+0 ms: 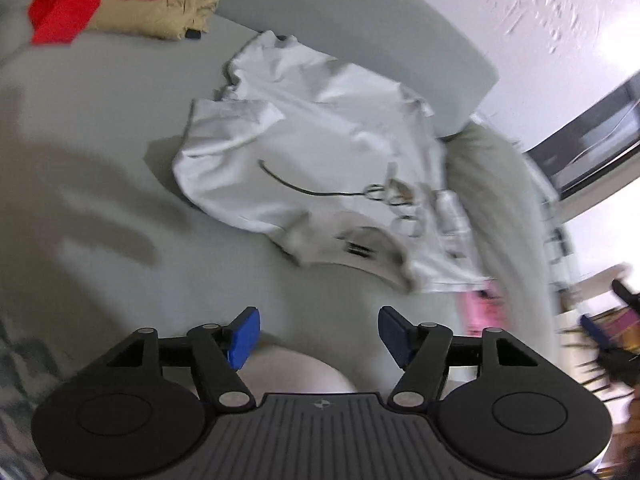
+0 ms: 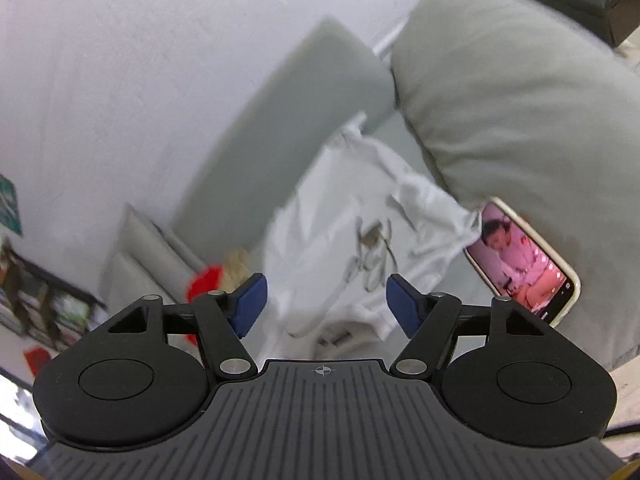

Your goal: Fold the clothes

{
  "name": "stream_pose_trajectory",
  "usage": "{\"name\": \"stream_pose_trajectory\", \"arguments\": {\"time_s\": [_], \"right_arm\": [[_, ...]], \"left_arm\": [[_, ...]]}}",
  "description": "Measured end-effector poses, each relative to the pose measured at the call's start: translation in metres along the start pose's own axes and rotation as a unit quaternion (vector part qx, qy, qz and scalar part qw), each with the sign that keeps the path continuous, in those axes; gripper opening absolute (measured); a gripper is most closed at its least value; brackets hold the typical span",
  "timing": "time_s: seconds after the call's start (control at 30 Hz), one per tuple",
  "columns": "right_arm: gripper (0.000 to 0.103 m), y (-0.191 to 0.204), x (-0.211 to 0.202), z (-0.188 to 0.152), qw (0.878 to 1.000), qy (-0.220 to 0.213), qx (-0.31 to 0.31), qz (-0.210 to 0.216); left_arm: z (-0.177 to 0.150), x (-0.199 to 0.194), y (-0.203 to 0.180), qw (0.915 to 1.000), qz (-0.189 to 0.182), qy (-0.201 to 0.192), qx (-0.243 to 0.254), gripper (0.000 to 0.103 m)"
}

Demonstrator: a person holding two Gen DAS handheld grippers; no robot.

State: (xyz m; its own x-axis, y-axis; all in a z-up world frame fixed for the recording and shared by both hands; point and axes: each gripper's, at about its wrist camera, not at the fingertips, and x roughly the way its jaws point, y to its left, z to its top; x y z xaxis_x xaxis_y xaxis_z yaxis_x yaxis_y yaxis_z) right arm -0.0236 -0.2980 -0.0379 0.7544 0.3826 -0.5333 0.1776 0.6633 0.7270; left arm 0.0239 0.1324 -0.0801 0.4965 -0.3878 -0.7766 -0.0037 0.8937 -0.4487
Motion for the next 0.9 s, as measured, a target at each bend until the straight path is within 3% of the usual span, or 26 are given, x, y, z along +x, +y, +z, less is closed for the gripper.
{"name": "stream_pose_trajectory", "arguments": {"time_s": [0.07,0.1,0.2,0.33,0.43,0.53,0.63,0.73,0.9], "right_arm": [[0.069,-0.013,0.031,-0.005,0.999,0.021,-0.009,-0.024],[0.063,-0.021,0.049,-0.010,0.999,0.031,-0.010,-0.040],[0.056,-0.045,0.099,-0.027,0.996,0.069,-0.022,-0.042],[0.055,-0.060,0.141,-0.045,0.994,0.096,-0.036,-0.036],[0.055,-0.060,0.155,-0.050,0.993,0.093,-0.053,-0.039],[0.055,-0.053,0.164,-0.052,0.992,0.086,-0.080,-0.046],[0.055,-0.045,0.175,-0.051,0.990,0.088,-0.097,-0.057],[0.054,-0.036,0.189,-0.049,0.986,0.090,-0.119,-0.081],[0.056,-0.009,0.203,-0.061,0.966,0.094,-0.202,-0.129]], "left_arm": [[-0.003,0.016,0.008,0.9999,0.006,-0.009,-0.005,0.060],[-0.004,0.024,0.011,0.9998,0.009,-0.013,-0.007,0.059],[-0.002,0.035,0.027,0.9982,-0.022,-0.039,-0.039,0.057],[0.006,0.051,0.022,0.9993,0.007,-0.037,0.004,0.057],[0.008,0.064,0.015,0.9989,0.001,-0.031,0.036,0.057],[0.011,0.077,0.016,0.9990,-0.022,-0.034,0.018,0.057],[0.016,0.088,0.014,0.9991,-0.021,-0.035,0.010,0.057],[0.018,0.094,-0.005,0.9979,0.013,-0.024,0.059,0.058],[0.012,0.104,-0.041,0.9823,0.099,-0.004,0.159,0.056]]}}
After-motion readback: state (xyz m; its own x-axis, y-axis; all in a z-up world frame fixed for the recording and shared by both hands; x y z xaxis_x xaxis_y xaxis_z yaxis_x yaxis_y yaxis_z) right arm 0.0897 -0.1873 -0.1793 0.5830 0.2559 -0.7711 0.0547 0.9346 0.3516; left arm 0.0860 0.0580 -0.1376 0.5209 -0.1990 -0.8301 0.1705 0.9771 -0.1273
